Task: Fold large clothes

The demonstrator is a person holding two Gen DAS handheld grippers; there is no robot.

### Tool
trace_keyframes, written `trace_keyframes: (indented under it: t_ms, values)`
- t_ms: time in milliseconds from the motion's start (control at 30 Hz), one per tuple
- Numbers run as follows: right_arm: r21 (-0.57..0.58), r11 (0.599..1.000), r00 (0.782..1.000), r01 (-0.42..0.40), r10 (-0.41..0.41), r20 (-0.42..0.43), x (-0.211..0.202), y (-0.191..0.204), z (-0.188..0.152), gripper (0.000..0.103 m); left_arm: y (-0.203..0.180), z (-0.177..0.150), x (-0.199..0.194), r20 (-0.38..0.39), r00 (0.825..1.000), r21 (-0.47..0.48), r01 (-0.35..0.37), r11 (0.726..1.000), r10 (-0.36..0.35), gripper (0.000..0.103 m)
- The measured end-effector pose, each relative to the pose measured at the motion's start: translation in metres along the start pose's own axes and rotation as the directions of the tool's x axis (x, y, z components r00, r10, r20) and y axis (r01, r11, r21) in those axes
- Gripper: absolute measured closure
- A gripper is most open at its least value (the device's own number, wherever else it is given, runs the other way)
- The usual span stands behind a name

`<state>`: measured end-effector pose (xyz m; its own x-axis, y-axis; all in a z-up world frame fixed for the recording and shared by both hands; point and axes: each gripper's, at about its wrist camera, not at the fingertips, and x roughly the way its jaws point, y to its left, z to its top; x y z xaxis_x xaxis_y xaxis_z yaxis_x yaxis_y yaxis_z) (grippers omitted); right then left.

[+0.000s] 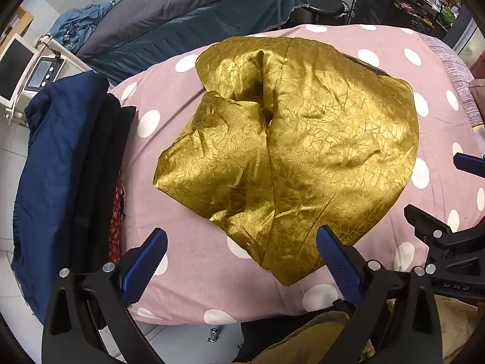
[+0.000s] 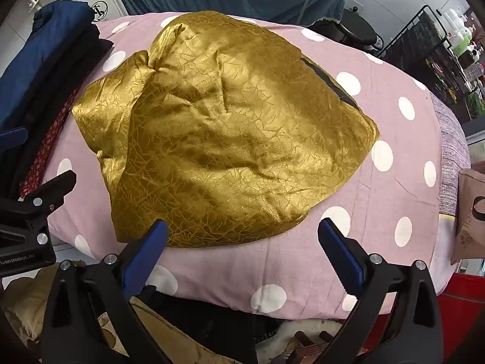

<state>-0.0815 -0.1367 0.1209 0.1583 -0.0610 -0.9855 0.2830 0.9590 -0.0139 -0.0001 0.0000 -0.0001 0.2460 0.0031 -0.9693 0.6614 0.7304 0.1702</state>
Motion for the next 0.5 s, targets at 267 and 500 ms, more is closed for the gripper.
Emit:
trace_keyframes:
  t_ms: [267, 500]
  values:
    - [-0.006, 1.000, 1.000, -0.002, 0.002, 0.010, -0.0003, 0.0061, 0.0004, 0.005, 0.0001, 0.0001, -0.0002, -0.002, 1.000, -0.002, -0.006, 1.000, 0.006, 0.006]
    - [-0.004, 1.000, 1.000, -0.005, 0.005, -0.003, 0.0013, 0.0013, -0.0015, 0.005, -0.0001, 0.0003, 0.0005, -0.008, 1.000, 0.001, -0.008, 1.000, 0.009, 0.006]
